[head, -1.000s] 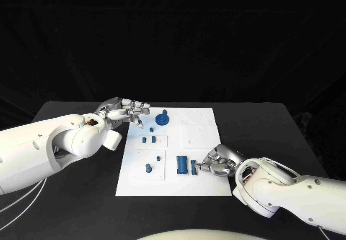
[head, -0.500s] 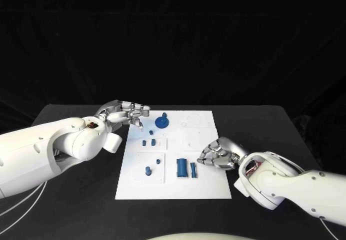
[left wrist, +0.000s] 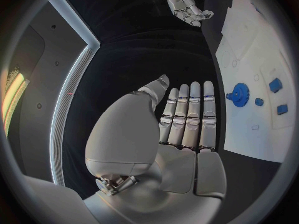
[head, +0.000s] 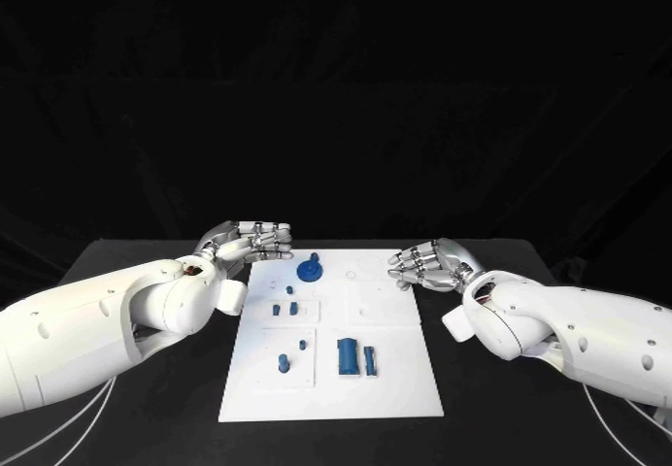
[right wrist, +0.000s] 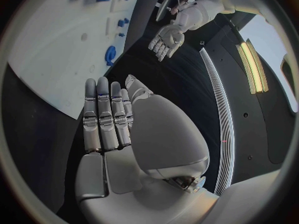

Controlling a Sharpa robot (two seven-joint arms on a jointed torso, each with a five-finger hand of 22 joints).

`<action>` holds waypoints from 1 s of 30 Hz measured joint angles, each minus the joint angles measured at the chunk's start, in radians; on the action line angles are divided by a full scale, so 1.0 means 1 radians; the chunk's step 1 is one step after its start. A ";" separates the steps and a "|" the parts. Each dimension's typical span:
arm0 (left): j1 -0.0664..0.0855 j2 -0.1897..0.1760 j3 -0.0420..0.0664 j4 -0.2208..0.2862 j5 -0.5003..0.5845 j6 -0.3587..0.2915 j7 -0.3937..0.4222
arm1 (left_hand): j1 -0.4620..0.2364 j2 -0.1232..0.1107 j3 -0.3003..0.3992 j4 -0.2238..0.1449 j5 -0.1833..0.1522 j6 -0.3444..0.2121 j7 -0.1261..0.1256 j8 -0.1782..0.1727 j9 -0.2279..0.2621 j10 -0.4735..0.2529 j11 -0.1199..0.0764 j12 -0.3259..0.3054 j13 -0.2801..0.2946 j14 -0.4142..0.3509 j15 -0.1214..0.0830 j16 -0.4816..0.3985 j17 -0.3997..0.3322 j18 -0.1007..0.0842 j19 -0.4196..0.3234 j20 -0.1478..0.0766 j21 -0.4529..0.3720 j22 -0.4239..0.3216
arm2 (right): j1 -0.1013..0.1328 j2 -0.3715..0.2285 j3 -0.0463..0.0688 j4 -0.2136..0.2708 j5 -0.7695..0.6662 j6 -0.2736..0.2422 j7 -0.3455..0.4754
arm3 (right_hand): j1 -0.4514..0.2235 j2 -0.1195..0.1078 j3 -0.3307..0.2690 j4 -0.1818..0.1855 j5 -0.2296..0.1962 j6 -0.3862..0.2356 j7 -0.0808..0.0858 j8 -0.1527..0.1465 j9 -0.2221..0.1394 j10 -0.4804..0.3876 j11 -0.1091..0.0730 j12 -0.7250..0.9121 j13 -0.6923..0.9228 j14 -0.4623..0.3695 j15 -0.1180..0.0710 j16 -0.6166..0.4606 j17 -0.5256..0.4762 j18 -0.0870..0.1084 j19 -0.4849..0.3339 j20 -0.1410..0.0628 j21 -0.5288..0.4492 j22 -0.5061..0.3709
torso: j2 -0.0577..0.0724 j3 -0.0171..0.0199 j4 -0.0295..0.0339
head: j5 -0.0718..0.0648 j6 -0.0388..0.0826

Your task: Assemble the parts on the task board

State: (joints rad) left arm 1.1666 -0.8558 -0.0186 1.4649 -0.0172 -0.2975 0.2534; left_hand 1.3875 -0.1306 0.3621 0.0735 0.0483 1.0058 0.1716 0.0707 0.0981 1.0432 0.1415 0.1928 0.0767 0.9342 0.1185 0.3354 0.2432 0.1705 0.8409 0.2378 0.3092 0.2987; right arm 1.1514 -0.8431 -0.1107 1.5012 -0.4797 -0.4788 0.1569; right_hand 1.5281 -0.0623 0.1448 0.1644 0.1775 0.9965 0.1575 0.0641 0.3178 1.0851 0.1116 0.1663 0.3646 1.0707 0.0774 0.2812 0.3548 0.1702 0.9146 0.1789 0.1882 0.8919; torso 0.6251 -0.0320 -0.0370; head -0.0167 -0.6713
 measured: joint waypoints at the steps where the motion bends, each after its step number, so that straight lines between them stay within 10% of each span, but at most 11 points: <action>1: -0.003 0.008 0.000 -0.010 0.015 -0.004 0.011 | 0.000 0.000 -0.009 0.000 0.003 -0.007 -0.004 -0.002 -0.006 -0.005 0.008 -0.015 -0.007 -0.008 0.008 -0.030 -0.014 0.000 -0.010 0.010 -0.028 -0.020 | 0.005 0.016 0.002 -0.030 0.037 0.012 0.022 | 0.000 0.000 0.006 0.001 0.000 -0.005 0.005 0.000 -0.016 0.003 0.007 -0.025 -0.043 -0.009 0.009 -0.039 -0.029 0.000 -0.006 0.011 -0.031 -0.040 | -0.003 -0.0008 -0.0021 | 0.001 0.005; 6: -0.015 0.051 0.000 -0.053 0.066 -0.025 0.045 | -0.012 -0.003 -0.082 0.006 0.004 -0.058 -0.025 -0.006 -0.031 -0.065 0.058 -0.091 -0.015 -0.079 0.058 -0.163 -0.088 0.000 -0.079 0.050 -0.153 -0.103 | 0.015 0.071 0.005 -0.133 0.146 0.055 0.090 | -0.053 -0.007 -0.007 -0.011 0.000 -0.023 0.030 0.000 -0.093 -0.015 0.028 -0.100 -0.199 -0.019 0.047 -0.174 -0.152 0.000 -0.022 0.059 -0.124 -0.237 | -0.021 -0.0025 -0.0061 | 0.005 0.029; 21: -0.029 0.118 0.001 -0.117 0.154 -0.099 0.123 | 0.000 0.036 -0.201 0.008 0.003 -0.092 -0.034 -0.006 -0.034 -0.117 0.051 -0.129 -0.016 -0.088 0.065 -0.264 -0.169 -0.016 -0.083 0.052 -0.238 -0.178 | 0.019 0.125 0.007 -0.216 0.239 0.115 0.187 | -0.157 0.052 -0.094 -0.057 0.010 -0.056 0.055 0.000 -0.200 -0.067 0.064 -0.103 -0.304 -0.044 0.076 -0.218 -0.290 0.000 -0.120 0.094 -0.126 -0.494 | -0.039 0.0012 0.0069 | 0.024 0.072; 26: -0.035 0.114 0.001 -0.109 0.153 -0.105 0.121 | -0.242 0.083 -0.234 -0.032 -0.025 -0.252 -0.055 -0.040 -0.067 -0.277 0.021 -0.164 -0.047 -0.235 0.033 -0.302 -0.207 -0.039 -0.213 0.002 -0.275 -0.199 | 0.013 0.120 0.013 -0.205 0.243 0.106 0.186 | -0.399 0.058 -0.125 -0.090 -0.019 -0.221 0.019 -0.034 -0.222 -0.246 0.034 -0.137 -0.335 -0.223 0.050 -0.252 -0.324 -0.009 -0.260 0.048 -0.158 -0.564 | -0.043 0.0041 0.0092 | 0.024 0.071; 30: -0.048 0.108 0.003 -0.075 0.148 -0.127 0.124 | -0.428 0.107 -0.255 -0.052 -0.035 -0.374 -0.074 -0.052 -0.083 -0.402 -0.007 -0.175 -0.062 -0.349 0.008 -0.317 -0.226 -0.054 -0.315 -0.038 -0.290 -0.238 | -0.004 0.111 0.028 -0.167 0.256 0.082 0.189 | -0.581 0.061 -0.134 -0.128 -0.045 -0.347 -0.010 -0.045 -0.265 -0.382 0.011 -0.150 -0.350 -0.360 0.029 -0.265 -0.339 -0.026 -0.366 0.011 -0.172 -0.617 | -0.057 0.0143 0.0198 | 0.020 0.071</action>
State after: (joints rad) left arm 1.1188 -0.7473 -0.0156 1.3894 0.1307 -0.4241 0.3770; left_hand 0.9593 -0.0240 0.1074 0.0213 0.0134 0.6316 0.0973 0.0186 0.0154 0.6410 0.1343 0.0183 0.0147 0.5856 0.1270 0.0183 0.0175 0.1161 0.5260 0.2003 0.0192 0.0607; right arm 1.1475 -0.7319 -0.0827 1.3341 -0.2234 -0.3965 0.3459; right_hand 0.9471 -0.0017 0.0109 0.0365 0.1326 0.6498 0.1474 0.0186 0.0526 0.7029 0.1223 0.0163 0.0145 0.7106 0.1067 0.0164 0.0156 0.1444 0.5488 0.1902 0.0162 0.2748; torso 0.5679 -0.0177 -0.0173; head 0.0036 -0.6004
